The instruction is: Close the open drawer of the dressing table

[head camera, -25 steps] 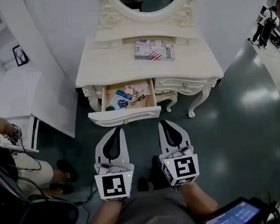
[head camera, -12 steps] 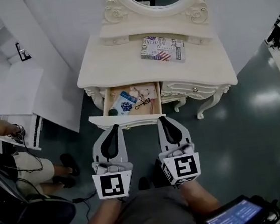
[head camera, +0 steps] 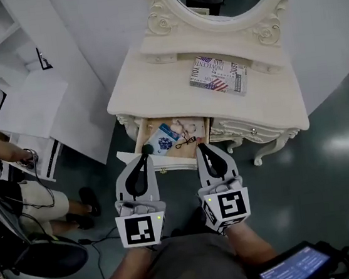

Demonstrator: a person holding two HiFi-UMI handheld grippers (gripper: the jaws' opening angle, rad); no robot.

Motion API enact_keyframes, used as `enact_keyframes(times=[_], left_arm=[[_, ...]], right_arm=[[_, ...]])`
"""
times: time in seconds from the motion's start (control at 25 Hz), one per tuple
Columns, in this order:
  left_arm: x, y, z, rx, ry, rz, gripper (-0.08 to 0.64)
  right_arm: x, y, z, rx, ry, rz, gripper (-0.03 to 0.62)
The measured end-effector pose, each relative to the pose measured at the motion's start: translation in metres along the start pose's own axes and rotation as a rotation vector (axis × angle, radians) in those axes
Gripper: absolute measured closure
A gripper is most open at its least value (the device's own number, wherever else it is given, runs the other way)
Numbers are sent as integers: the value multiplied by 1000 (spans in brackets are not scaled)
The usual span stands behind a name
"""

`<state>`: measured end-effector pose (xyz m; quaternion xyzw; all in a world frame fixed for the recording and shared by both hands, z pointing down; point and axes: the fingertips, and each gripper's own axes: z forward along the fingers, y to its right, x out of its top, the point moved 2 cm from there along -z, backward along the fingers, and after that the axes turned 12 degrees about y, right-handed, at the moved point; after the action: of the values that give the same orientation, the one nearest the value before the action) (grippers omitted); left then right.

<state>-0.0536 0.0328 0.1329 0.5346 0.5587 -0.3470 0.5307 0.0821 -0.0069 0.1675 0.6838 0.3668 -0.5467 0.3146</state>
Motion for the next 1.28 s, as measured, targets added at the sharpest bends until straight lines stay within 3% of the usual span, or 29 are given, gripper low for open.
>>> enact_keyframes(times=[0.28,0.56,0.8,1.28], left_arm=[[14,-4,18,57,41,27,543],[6,-20,25,77,18,32,543],[-21,-33,27,104,-16,-15,543],[-101,-31,4,59,-153,-72,543]], right_arm=[[13,11,27,66,36,-6,577],[5,9,44,92,18,6,577],[-17,2,55,108,-27,11,577],[-67,-27,45,139,-142,46,577]])
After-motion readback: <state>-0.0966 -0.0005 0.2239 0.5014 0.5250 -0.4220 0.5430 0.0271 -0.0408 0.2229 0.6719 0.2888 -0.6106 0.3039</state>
